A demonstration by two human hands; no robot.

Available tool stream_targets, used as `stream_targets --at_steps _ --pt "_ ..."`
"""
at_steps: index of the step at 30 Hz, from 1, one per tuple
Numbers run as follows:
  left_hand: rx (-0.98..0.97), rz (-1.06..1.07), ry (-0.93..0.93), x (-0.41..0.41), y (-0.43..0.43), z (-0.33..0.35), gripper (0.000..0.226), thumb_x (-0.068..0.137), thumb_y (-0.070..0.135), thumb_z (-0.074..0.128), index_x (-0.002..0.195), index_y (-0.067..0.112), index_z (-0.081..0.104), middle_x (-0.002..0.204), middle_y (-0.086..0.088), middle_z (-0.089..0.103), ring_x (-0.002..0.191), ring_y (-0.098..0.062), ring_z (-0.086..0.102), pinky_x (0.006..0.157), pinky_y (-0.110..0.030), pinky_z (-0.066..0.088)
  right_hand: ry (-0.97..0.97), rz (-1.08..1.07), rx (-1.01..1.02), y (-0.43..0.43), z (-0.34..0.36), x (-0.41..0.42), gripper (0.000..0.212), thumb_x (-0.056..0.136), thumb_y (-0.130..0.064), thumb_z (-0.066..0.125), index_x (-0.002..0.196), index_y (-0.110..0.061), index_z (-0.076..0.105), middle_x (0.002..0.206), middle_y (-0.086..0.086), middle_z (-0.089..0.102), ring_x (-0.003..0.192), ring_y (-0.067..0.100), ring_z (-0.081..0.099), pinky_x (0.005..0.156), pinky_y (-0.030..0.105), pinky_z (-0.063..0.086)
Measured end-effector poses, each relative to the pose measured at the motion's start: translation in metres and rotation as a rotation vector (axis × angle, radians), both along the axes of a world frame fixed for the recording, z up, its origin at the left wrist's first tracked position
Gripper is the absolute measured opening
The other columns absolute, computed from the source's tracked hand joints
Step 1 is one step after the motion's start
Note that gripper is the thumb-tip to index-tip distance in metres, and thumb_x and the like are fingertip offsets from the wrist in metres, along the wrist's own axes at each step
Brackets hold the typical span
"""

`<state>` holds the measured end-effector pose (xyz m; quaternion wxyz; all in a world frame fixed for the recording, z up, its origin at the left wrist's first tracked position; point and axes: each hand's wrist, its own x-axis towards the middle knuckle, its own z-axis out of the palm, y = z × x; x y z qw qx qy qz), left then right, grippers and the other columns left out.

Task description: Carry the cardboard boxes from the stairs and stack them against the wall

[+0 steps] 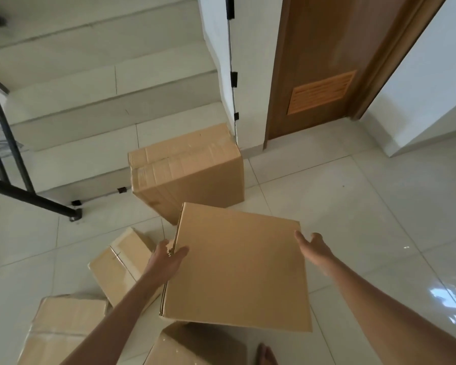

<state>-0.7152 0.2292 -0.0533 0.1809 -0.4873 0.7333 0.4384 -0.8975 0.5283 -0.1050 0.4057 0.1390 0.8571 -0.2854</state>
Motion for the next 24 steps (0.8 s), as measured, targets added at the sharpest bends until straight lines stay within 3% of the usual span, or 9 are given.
stream_targets --at_steps 3,5,7,10,14,17,19,20,24 --pt "0.114 0.09 0.03 0.013 -0.004 -0.029 0.09 0.054 0.073 0.068 0.125 0.02 0.056 0.12 -0.006 0.064 0.102 -0.023 0.066 0.093 -0.045 0.053 -0.091 -0.183 -0.096 -0.005 -0.022 0.009 0.081 0.095 -0.064 0.027 0.151 -0.006 0.021 0.155 0.015 0.029 0.139 0.034 0.034 0.11 0.045 0.031" --pt "0.14 0.15 0.048 0.014 0.0 -0.026 0.089 0.053 0.071 0.065 0.127 0.021 0.056 0.123 -0.005 0.061 0.105 -0.024 0.064 0.092 -0.044 0.052 -0.099 -0.28 -0.113 -0.008 -0.028 0.014 0.088 0.09 -0.072 0.022 0.151 -0.008 0.026 0.154 0.015 0.032 0.137 0.034 0.036 0.11 0.047 0.032" --pt "0.16 0.236 0.008 0.017 0.008 -0.016 0.086 0.061 0.072 0.06 0.134 0.026 0.05 0.131 -0.005 0.05 0.114 -0.026 0.055 0.09 -0.037 0.046 -0.108 -0.362 -0.1 -0.004 -0.034 0.019 0.109 0.074 -0.089 0.017 0.153 -0.014 0.022 0.155 0.014 0.028 0.138 0.036 0.034 0.112 0.052 0.028" --pt "0.143 0.257 -0.024 0.039 0.005 -0.024 0.096 0.049 0.093 0.047 0.131 0.042 0.052 0.124 -0.005 0.05 0.114 -0.028 0.052 0.098 -0.042 0.044 -0.17 -0.409 -0.119 0.008 -0.04 0.03 0.145 0.036 -0.106 0.007 0.154 -0.023 0.018 0.16 0.009 0.02 0.145 0.034 0.022 0.118 0.054 0.016" --pt "0.246 0.441 -0.01 0.061 0.009 -0.018 0.085 0.068 0.089 0.039 0.127 0.029 0.053 0.123 -0.002 0.056 0.112 -0.025 0.056 0.089 -0.047 0.051 -0.256 -0.524 -0.224 0.013 -0.012 0.052 0.11 0.073 -0.088 0.011 0.15 -0.012 0.03 0.153 0.014 0.034 0.14 0.032 0.034 0.114 0.046 0.026" --pt "0.347 0.505 0.05 0.073 0.018 0.002 0.076 0.083 0.079 0.029 0.118 0.019 0.062 0.115 -0.003 0.064 0.107 -0.025 0.06 0.084 -0.042 0.05 -0.253 -0.643 -0.289 0.023 -0.003 0.068 0.126 0.054 -0.098 0.018 0.145 -0.015 0.042 0.14 0.015 0.051 0.127 0.033 0.051 0.107 0.048 0.041" --pt "0.384 0.517 0.068 0.082 0.017 0.015 0.09 0.068 0.09 0.031 0.091 0.012 0.068 0.093 -0.006 0.065 0.102 -0.031 0.06 0.081 -0.039 0.045 -0.263 -0.663 -0.327 0.032 -0.001 0.076 0.135 0.041 -0.103 0.019 0.138 -0.014 0.052 0.128 0.017 0.062 0.114 0.033 0.06 0.093 0.047 0.051" --pt "0.378 0.517 0.058 0.088 0.015 0.019 0.097 0.056 0.097 0.035 0.085 0.01 0.066 0.087 -0.007 0.063 0.094 -0.03 0.059 0.08 -0.039 0.045 -0.27 -0.656 -0.322 0.035 0.005 0.08 0.13 0.048 -0.101 0.017 0.13 -0.01 0.058 0.12 0.018 0.066 0.108 0.033 0.063 0.085 0.043 0.054" --pt "0.368 0.584 0.089 0.12 -0.008 0.033 0.091 0.068 0.09 0.035 0.12 0.021 0.061 0.115 -0.01 0.065 0.103 -0.028 0.061 0.093 -0.048 0.049 -0.209 -0.607 -0.305 0.045 0.035 0.092 0.104 0.078 -0.086 0.011 0.096 0.0 0.066 0.077 0.017 0.072 0.083 0.031 0.065 0.072 0.038 0.048"
